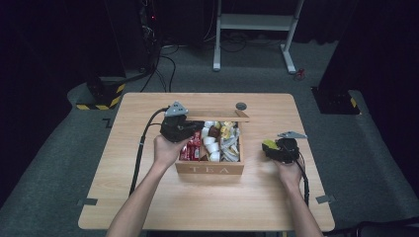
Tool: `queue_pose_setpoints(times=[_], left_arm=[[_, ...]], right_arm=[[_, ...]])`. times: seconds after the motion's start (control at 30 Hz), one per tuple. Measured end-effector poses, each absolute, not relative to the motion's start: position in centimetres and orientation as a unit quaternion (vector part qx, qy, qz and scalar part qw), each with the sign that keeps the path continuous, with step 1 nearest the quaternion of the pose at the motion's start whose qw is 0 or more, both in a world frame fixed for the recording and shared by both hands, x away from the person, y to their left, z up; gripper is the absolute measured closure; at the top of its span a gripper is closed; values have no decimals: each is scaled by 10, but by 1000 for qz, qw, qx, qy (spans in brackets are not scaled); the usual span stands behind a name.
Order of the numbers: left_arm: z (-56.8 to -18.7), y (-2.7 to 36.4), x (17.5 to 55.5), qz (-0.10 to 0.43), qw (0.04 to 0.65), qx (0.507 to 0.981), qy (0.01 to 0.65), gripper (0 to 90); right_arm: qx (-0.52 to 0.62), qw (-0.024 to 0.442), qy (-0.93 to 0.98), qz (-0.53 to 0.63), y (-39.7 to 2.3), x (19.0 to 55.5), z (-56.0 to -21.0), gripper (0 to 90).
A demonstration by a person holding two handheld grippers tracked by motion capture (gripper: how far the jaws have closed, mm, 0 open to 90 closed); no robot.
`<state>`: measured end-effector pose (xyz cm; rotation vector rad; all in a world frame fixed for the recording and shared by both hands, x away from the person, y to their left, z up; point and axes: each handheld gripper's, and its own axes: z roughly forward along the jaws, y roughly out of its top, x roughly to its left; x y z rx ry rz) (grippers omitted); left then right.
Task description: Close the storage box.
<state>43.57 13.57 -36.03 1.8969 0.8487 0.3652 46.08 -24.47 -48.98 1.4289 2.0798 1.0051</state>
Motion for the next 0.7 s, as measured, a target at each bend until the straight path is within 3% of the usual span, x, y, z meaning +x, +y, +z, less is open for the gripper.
queue_pose_setpoints(times=[0.33, 0.7], left_arm=[[-362, 136, 435, 149, 495, 781, 350, 871], [-362, 135, 435, 153, 491, 785, 346, 875]], right_arm=[[514, 216, 752, 352, -243, 462, -496, 377], [515, 212, 741, 376, -248, 460, -492, 282]])
